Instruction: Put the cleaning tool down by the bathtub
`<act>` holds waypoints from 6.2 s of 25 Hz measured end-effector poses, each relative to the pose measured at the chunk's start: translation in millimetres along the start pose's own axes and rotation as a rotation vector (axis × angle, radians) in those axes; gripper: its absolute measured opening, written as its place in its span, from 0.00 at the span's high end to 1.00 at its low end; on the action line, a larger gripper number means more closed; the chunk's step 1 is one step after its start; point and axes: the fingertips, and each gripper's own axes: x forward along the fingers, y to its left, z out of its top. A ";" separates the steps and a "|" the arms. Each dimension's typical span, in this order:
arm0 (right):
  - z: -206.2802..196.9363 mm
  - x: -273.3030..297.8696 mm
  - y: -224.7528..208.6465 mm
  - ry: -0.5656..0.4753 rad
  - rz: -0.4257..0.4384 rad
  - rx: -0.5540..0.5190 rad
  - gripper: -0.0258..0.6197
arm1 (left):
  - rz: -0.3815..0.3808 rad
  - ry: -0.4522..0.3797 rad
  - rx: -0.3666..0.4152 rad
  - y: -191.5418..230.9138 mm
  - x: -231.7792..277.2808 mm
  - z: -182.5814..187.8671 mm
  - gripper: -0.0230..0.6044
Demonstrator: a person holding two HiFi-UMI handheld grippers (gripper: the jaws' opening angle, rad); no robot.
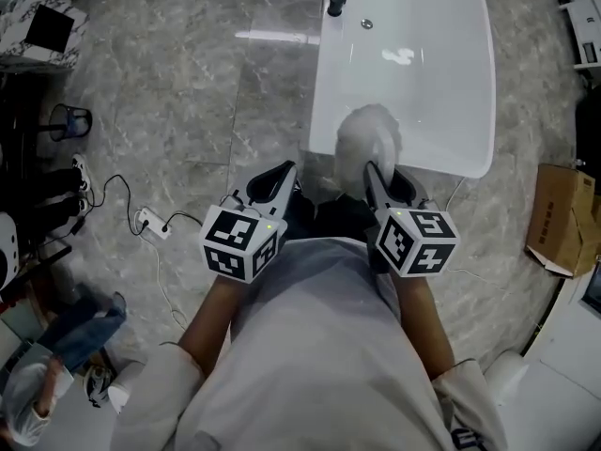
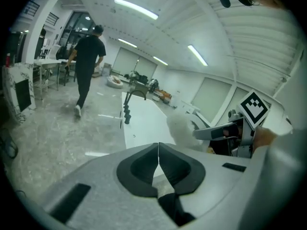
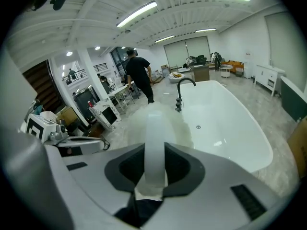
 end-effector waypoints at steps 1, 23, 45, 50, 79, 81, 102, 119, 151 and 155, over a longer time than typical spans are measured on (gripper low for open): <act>1.2 2.2 0.0 0.002 0.000 -0.003 0.85 | 0.003 0.003 -0.004 2.3 -0.2 -1.9 0.95; 15.5 45.5 -14.7 0.066 0.070 -0.074 0.85 | 0.061 0.009 -0.072 2.3 12.0 -12.0 0.95; -10.0 92.6 -41.1 0.174 0.085 -0.045 0.85 | 0.106 0.066 -0.117 7.3 19.0 -27.5 0.95; -17.8 99.4 -41.7 0.194 0.087 -0.052 0.85 | 0.106 0.075 -0.124 5.3 17.8 -33.9 0.95; -38.0 146.6 -47.7 0.280 0.085 -0.074 0.85 | 0.126 0.087 -0.165 15.1 14.5 -39.6 0.95; -39.1 149.8 -49.2 0.287 0.083 -0.073 0.85 | 0.128 0.090 -0.167 16.3 14.9 -39.9 0.95; -68.4 178.8 -61.3 0.383 0.052 -0.154 0.85 | 0.135 0.084 -0.211 22.1 10.0 -43.7 0.95; -91.8 203.9 -66.5 0.434 0.055 -0.151 0.85 | 0.152 0.100 -0.224 27.6 8.1 -48.6 0.95; -140.5 261.8 -74.5 0.510 0.044 -0.192 0.85 | 0.194 0.142 -0.254 51.7 -0.6 -59.5 0.95; -143.2 262.7 -76.8 0.519 0.034 -0.190 0.85 | 0.197 0.141 -0.252 51.6 -2.2 -59.7 0.95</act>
